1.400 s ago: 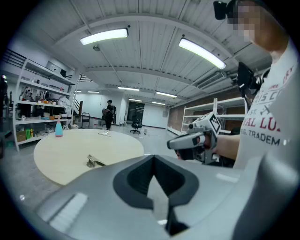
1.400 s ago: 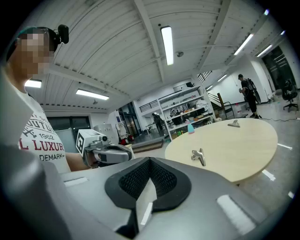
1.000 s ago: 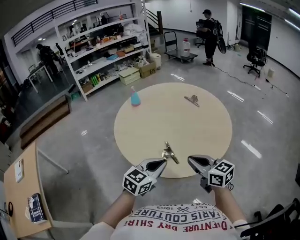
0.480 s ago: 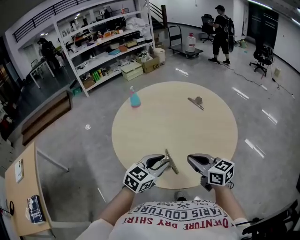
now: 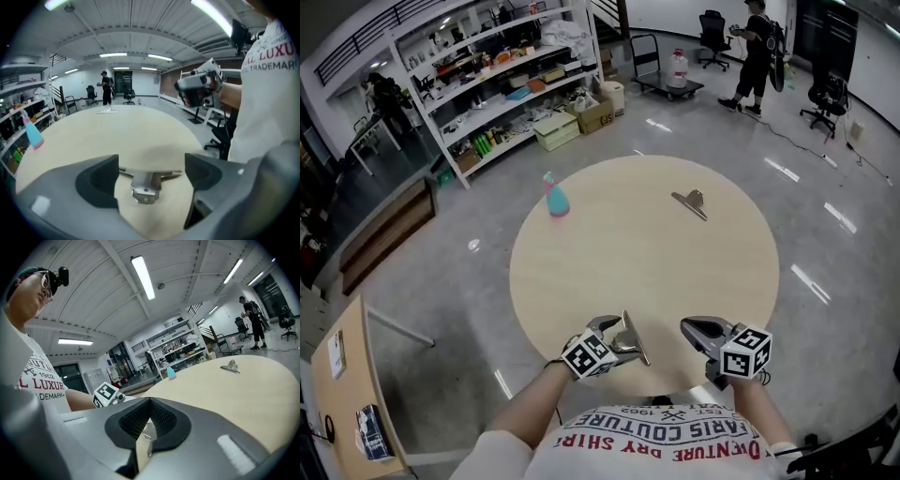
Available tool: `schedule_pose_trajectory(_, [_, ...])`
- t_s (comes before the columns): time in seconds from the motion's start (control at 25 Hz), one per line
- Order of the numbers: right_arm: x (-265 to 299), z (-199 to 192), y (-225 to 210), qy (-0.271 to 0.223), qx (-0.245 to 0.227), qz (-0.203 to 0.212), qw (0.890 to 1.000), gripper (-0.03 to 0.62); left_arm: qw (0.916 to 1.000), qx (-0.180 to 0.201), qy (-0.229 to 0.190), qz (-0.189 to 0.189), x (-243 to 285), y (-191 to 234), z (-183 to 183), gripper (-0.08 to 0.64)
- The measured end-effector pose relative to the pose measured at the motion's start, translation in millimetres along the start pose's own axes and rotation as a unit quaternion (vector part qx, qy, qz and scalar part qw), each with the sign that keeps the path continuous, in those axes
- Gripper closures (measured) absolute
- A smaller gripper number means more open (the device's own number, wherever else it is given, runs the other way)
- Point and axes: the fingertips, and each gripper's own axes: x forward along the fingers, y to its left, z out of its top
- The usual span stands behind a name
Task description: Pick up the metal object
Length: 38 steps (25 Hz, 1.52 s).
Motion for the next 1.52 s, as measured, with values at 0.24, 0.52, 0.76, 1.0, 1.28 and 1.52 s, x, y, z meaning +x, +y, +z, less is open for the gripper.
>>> schedule_pose_trajectory(0.24, [-5, -3, -20, 0.012, 0.011, -0.013, 1.0, 0.591, 0.9962, 0.019, 0.083, -0.018, 37, 9, -53, 0.133])
schedule_pose_trajectory(0.52, [-3, -1, -31, 0.014, 0.016, -0.017, 1.0, 0.591, 0.9905, 0.047, 0.12, -0.048, 50, 4, -74, 0.198])
schedule_pose_trajectory(0.76, [3, -2, -29, 0.015, 0.015, -0.013, 1.0, 0.591, 0.9924, 0.042, 0.11, -0.037, 48, 10, -73, 0.276])
schedule_pose_trajectory(1.0, [4, -5, -22, 0.018, 0.013, -0.011, 1.0, 0.591, 0.9946, 0.042, 0.094, -0.013, 45, 13, -68, 0.278])
schedule_pose_trajectory(1.28, [-6, 4, -12, 0.006, 0.0, -0.015, 1.0, 0.591, 0.9982, 0.006, -0.046, 0.039, -20, 16, 22, 0.278])
schedule_pose_trajectory(1.52, [-15, 24, 4, -0.015, -0.019, -0.017, 1.0, 0.591, 0.9797, -0.034, -0.185, 0.069, -105, -5, 105, 0.278])
